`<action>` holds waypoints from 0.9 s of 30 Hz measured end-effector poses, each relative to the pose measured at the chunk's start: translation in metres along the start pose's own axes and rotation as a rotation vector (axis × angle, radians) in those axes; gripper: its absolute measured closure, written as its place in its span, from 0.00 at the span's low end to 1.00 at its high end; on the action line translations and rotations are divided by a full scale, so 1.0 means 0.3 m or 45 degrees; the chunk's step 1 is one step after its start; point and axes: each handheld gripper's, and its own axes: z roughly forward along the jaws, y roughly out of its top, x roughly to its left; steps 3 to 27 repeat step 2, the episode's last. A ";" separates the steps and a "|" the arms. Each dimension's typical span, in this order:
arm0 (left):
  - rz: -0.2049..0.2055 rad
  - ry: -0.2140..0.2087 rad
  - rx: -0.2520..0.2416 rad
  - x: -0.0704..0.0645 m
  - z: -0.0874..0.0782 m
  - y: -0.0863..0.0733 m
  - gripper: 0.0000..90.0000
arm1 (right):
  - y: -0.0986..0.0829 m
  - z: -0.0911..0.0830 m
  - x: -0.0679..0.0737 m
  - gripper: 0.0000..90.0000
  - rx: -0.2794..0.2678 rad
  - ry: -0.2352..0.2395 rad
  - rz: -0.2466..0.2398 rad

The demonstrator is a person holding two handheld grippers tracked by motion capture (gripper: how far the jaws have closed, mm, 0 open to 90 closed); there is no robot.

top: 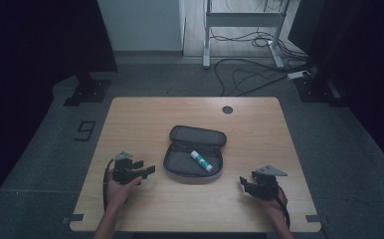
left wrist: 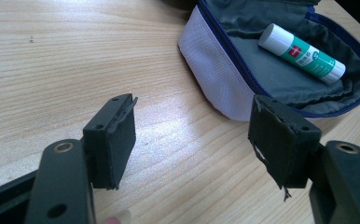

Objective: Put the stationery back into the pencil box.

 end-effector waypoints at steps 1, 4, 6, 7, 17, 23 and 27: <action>-0.001 0.000 0.001 0.000 -0.001 0.001 0.35 | -0.001 0.002 0.000 0.45 0.003 -0.001 -0.002; -0.001 0.000 0.001 0.000 -0.001 0.001 0.35 | -0.001 0.004 0.000 0.45 0.006 -0.003 -0.004; -0.001 0.000 0.001 0.000 -0.001 0.001 0.35 | -0.001 0.004 0.000 0.45 0.006 -0.003 -0.004; -0.001 0.000 0.001 0.000 -0.001 0.001 0.35 | -0.001 0.004 0.000 0.45 0.006 -0.003 -0.004; -0.001 0.000 0.001 0.000 -0.001 0.001 0.35 | -0.001 0.004 0.000 0.45 0.006 -0.003 -0.004; -0.001 0.000 0.001 0.000 -0.001 0.001 0.35 | -0.001 0.004 0.000 0.45 0.006 -0.003 -0.004; -0.001 0.000 0.001 0.000 -0.001 0.001 0.35 | -0.001 0.004 0.000 0.45 0.006 -0.003 -0.004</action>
